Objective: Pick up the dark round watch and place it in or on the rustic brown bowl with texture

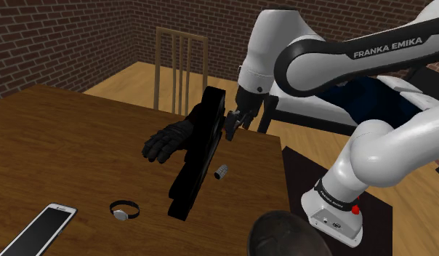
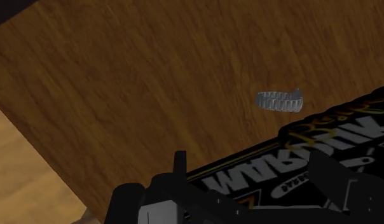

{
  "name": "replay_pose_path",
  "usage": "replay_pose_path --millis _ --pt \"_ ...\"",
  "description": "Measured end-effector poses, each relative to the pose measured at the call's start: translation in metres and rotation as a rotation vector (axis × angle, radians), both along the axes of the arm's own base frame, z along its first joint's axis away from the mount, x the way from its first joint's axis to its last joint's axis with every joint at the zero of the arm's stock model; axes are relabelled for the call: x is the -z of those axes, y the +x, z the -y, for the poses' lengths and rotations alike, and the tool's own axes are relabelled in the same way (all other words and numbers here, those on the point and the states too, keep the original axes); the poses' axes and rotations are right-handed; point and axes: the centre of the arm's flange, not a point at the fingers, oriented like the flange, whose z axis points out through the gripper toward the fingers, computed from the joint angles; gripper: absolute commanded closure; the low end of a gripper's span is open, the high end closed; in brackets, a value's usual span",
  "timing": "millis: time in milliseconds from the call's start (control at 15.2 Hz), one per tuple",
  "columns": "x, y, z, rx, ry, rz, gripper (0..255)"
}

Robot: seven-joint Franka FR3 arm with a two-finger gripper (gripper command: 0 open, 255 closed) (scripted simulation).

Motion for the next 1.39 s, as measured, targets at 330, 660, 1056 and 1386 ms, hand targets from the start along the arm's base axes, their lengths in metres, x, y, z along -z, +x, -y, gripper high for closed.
replay_pose_path --millis 330,660,1056,1386 --pt "0.049 0.0 -0.044 0.0 -0.005 -0.03 0" --pt "0.082 -0.005 -0.073 0.0 -0.007 -0.048 0" --pt "0.116 -0.006 -0.072 0.0 -0.007 -0.049 0" --pt "0.119 -0.005 -0.073 0.0 -0.007 -0.048 0"
